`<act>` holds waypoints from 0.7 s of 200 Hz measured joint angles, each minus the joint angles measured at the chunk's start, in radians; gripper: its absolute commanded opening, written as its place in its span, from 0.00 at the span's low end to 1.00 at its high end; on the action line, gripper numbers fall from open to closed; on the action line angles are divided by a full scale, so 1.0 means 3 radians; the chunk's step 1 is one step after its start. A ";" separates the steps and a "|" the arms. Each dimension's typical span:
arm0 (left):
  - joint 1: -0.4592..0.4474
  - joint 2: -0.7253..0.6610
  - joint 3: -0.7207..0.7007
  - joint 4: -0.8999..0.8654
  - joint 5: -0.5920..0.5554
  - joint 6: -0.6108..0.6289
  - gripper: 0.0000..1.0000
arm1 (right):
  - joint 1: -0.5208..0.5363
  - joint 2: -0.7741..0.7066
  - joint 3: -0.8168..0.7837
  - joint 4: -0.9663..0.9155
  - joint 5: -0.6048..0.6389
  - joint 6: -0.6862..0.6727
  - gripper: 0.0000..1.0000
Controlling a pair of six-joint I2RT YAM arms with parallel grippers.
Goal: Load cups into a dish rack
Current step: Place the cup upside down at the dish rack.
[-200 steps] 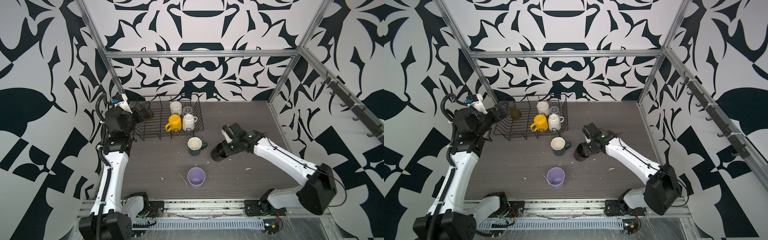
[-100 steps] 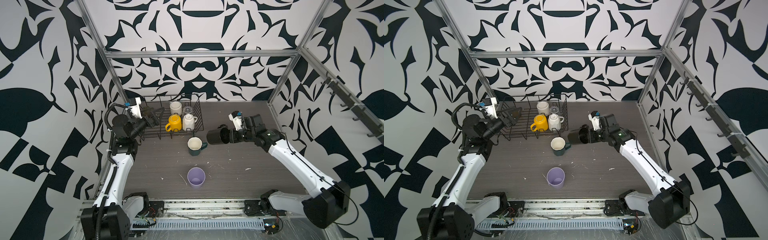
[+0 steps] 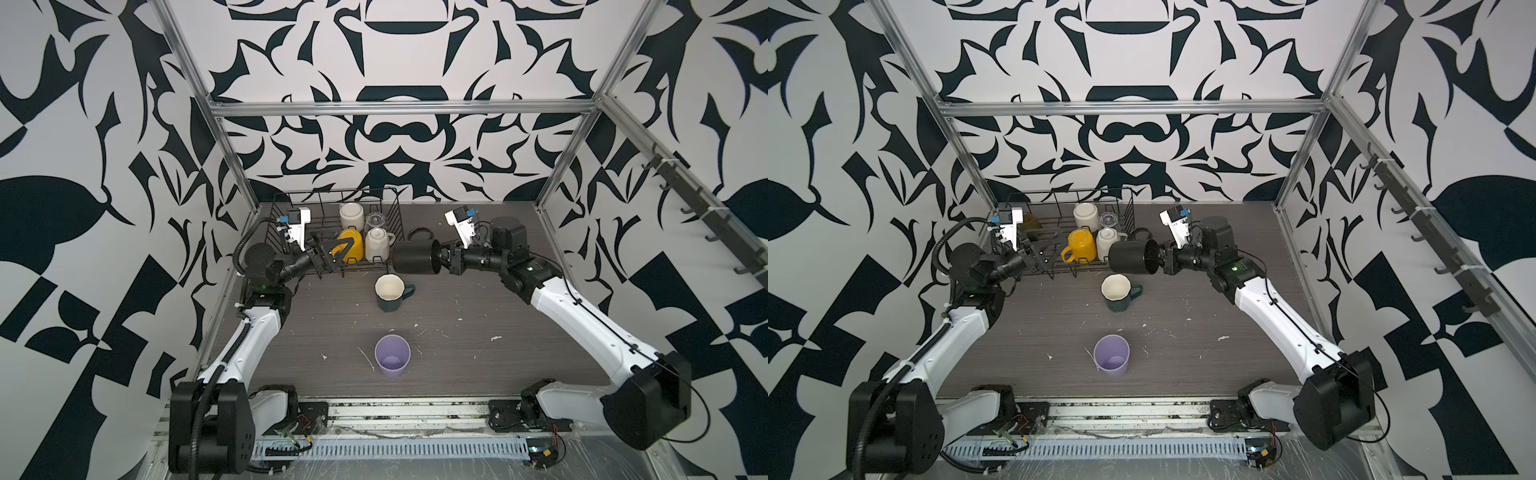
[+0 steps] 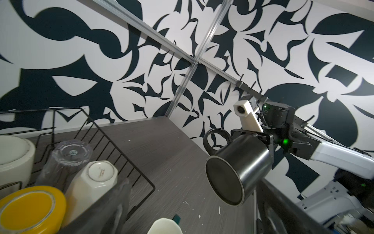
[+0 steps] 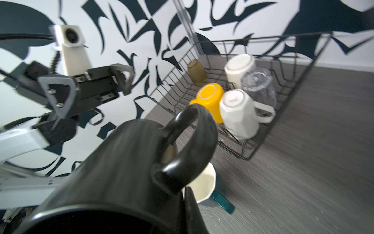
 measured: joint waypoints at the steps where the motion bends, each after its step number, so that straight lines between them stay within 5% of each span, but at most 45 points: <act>1: -0.0001 0.0008 -0.0001 0.0015 0.0004 -0.0011 0.99 | 0.0000 0.0000 -0.0003 0.0009 -0.0006 0.0001 0.00; 60: -0.0121 0.0403 -0.0165 0.1225 0.0151 -0.0366 0.99 | 0.0046 0.0130 0.0114 0.0126 -0.0261 0.0233 0.00; 140: -0.0161 0.0481 -0.0509 0.1512 -0.0114 0.0754 0.99 | 0.0046 0.0693 0.1010 -0.0600 -0.0364 0.1167 0.00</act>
